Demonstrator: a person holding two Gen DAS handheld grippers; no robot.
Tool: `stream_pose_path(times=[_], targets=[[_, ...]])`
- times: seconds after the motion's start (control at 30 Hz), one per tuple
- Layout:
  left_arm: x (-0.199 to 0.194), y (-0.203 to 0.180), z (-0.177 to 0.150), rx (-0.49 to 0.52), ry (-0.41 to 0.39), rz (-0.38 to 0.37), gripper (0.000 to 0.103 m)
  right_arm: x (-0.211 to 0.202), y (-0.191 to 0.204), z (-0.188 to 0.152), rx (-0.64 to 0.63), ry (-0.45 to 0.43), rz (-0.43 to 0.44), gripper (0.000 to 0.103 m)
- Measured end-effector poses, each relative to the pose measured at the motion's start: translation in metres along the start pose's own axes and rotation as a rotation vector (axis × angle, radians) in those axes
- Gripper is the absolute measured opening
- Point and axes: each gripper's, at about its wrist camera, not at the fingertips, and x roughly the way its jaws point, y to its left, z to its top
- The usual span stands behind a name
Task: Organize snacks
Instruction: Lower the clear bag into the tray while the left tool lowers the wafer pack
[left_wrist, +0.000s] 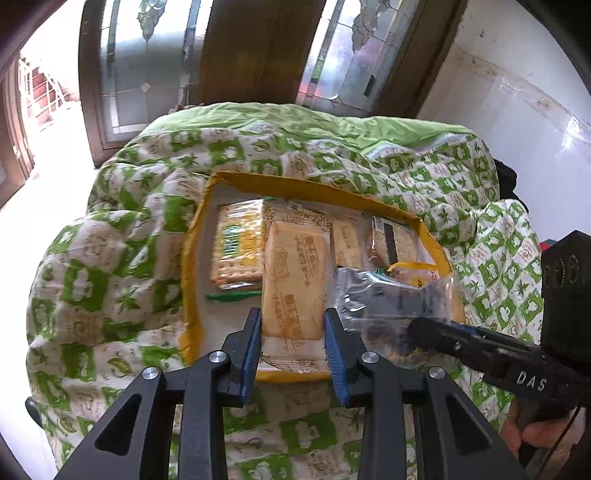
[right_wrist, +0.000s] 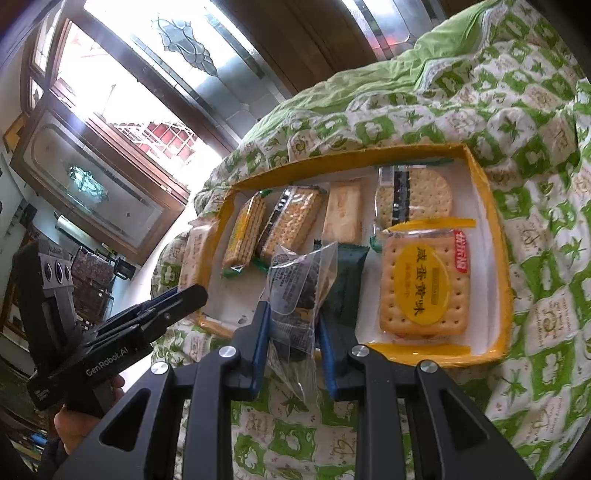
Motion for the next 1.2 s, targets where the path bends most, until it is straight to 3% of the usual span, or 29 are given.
stream_pose_path(times=[0.27, 1.2], targets=[[0.029, 0.004, 0.012, -0.007, 0.059, -0.002, 0.034, 0.016, -0.006, 0.002, 0.023, 0.025, 0.036, 0.024], [0.044, 0.037, 0.030, -0.039, 0.069, 0.050, 0.034, 0.058, 0.007, 0.006, -0.002, 0.060, 0.068, 0.025]])
